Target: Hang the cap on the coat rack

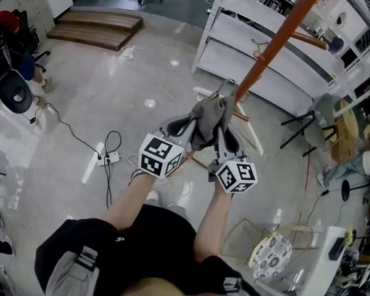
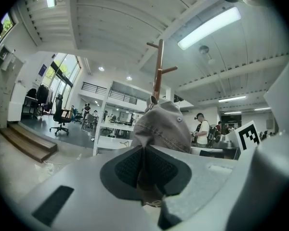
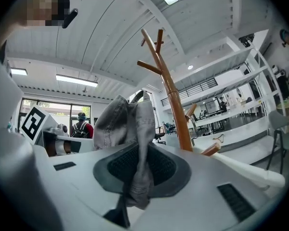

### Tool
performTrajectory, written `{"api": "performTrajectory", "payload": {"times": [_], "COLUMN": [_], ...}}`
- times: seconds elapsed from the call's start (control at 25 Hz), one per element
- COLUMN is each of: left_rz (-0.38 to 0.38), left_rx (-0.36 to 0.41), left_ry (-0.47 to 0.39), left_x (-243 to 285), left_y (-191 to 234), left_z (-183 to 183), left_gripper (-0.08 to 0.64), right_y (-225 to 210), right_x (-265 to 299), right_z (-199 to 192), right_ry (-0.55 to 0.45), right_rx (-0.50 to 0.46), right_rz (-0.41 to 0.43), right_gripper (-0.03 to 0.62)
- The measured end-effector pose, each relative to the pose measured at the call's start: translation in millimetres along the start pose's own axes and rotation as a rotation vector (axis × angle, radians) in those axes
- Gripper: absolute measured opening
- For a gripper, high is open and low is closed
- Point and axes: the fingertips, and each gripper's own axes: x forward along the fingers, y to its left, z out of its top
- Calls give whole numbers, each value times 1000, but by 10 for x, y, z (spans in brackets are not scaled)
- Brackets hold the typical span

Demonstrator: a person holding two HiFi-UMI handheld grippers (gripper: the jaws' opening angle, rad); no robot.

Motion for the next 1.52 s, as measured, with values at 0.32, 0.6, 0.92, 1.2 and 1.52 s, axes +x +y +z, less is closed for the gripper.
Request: {"api": "performTrajectory", "payload": {"times": [0.32,0.6,0.92,1.2,1.52], "left_rz": [-3,-12,-10,-3,4], "left_rx": [134,171,152,114,106], "left_ry": [-192,-286,-291,-202,-110], "left_x": [-37,90,359,707,1187], "left_y": [-300,-382,-286,-173,-175], "left_z": [639,1130,1349,1056,666], "left_gripper": [15,15,15,15,15], "right_y": [56,17,-78,-372,-762], "right_x": [-185,-124,15,146,216], "right_z": [682,1274,1471,1206,802], "right_ry": [-209,-241,-222,-154,-132], "right_rx": [-145,-275,-296,-217,-83], "right_rz": [112,92,66,-21,-125], "right_gripper": [40,40,44,44,48]}}
